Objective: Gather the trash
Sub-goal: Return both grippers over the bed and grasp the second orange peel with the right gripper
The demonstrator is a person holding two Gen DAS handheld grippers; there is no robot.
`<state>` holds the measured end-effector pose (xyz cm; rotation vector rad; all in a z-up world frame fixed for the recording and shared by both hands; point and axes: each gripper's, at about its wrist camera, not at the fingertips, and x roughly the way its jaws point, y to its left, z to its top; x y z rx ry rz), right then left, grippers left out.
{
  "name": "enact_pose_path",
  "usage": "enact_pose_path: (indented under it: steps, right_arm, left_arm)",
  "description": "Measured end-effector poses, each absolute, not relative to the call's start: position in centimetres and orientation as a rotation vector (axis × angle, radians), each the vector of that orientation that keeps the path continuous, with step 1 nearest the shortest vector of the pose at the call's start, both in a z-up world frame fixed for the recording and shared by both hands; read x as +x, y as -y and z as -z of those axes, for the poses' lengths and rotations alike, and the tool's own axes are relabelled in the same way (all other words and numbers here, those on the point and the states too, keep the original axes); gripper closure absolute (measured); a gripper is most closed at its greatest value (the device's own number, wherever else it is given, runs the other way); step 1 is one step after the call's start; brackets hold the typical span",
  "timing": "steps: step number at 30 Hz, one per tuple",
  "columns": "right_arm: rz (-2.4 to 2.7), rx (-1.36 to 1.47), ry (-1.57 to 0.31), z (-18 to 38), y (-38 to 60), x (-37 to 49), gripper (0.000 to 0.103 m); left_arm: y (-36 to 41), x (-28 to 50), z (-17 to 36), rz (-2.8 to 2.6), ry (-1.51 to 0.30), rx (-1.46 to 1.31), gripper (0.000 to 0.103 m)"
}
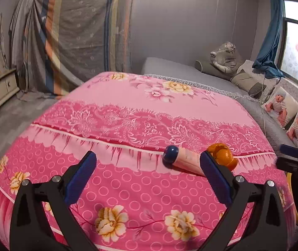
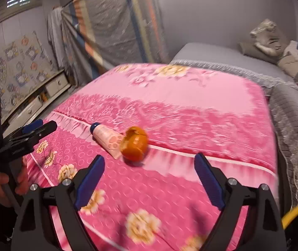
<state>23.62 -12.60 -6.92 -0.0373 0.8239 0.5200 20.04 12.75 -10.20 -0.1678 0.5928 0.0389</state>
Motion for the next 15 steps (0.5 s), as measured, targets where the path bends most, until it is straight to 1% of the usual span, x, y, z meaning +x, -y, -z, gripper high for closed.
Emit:
enact_pose_path:
  steps: [4, 8, 9, 12, 14, 15]
  right_arm:
    - [-0.512, -0.12, -0.896, 9.0, 8.8, 26.6, 0.028]
    - [-0.492, -0.116, -0.987, 11.6, 7.5, 28.8, 0.037]
    - [-0.484, -0.12, -1.0, 12.0, 7.3, 29.2, 0.038]
    - [-0.48, -0.117, -1.031, 12.8, 7.0, 29.8, 0.045]
    - [-0.485, -0.093, -1.052, 13.1, 6.8, 30.1, 0.056]
    - [-0.482, -0.092, -1.049, 13.2, 6.8, 30.2, 0.057]
  left_arm:
    - [-13.6, 20.0, 11.2, -0.008, -0.615, -0.199, 0.008]
    - [-14.0, 20.2, 11.9, 0.019, -0.625, -0.214, 0.008]
    - [-14.1, 20.2, 12.0, 0.026, -0.625, -0.219, 0.008]
    - [-14.3, 20.4, 12.4, 0.029, -0.633, -0.221, 0.008]
    - [-14.4, 20.7, 12.6, 0.033, -0.646, -0.228, 0.008]
    - [-14.3, 20.9, 12.8, 0.04, -0.657, -0.235, 0.008]
